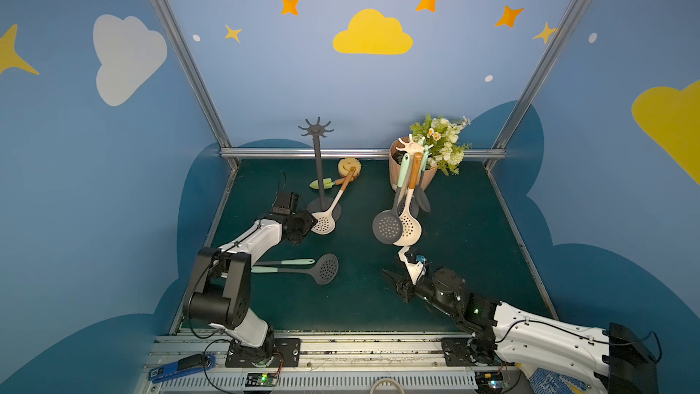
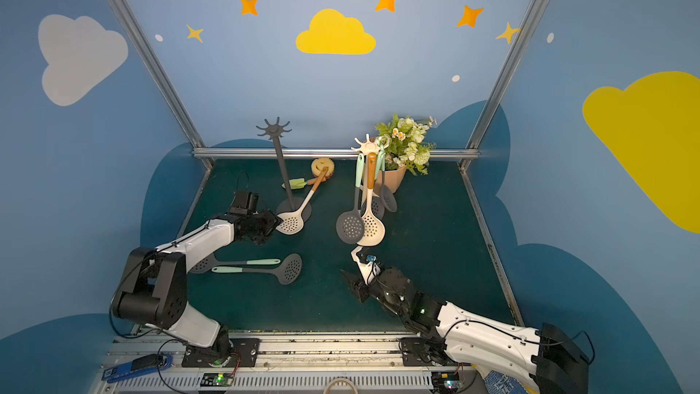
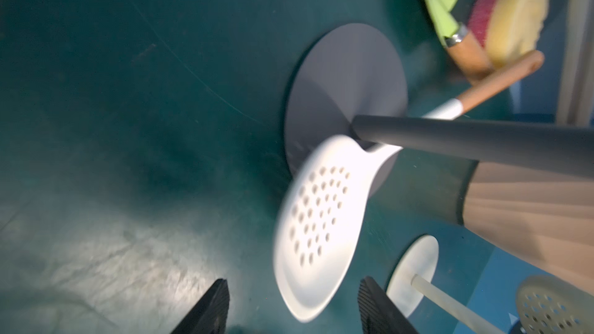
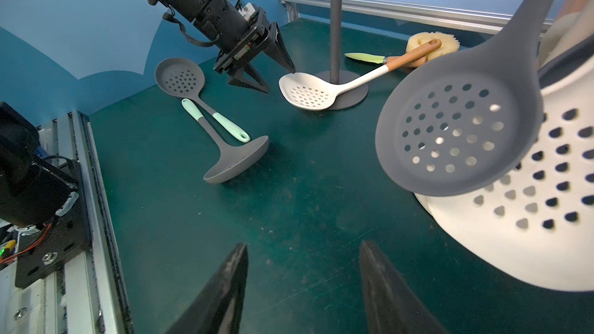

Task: Hang the skimmer on the kitchen utensil rack
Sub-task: Pick up the skimmer from the center of the board.

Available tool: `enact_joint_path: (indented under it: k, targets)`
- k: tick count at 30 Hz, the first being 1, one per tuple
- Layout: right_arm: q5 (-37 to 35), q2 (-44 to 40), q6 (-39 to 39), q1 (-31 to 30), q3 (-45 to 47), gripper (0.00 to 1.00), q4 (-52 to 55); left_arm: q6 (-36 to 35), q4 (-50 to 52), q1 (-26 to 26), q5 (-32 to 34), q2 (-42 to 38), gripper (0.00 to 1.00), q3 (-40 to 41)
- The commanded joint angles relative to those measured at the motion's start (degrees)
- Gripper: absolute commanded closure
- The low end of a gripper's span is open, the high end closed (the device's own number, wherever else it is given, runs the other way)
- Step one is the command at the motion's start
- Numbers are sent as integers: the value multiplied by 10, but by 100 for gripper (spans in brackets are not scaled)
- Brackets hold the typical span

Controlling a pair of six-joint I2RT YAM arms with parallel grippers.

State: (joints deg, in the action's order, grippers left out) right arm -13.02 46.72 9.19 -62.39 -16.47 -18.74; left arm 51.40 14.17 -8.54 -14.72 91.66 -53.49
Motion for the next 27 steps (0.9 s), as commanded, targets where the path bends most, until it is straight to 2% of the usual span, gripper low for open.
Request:
enact_joint_path:
  k: [1, 3, 10, 14, 18, 27]
  targets:
    - [-2, -4, 7, 3, 7, 45, 6, 27, -26, 12, -10, 32, 36, -4]
    - [-1, -6, 8, 3, 8, 45, 7, 36, -53, 15, -15, 52, 38, -3]
    - [-8, -23, 9, 3, 12, 45, 21, 35, -109, 16, -7, 78, 74, 6]
    - [-10, -31, 9, 3, 14, 45, 26, 25, -129, 16, -2, 61, 89, 23]
    - [-12, -32, 10, 3, 13, 45, 28, -8, -132, 9, -7, 23, 96, 35]
    - [-12, -15, 12, 3, -8, 45, 21, -44, -108, 5, -12, -141, 96, 110]
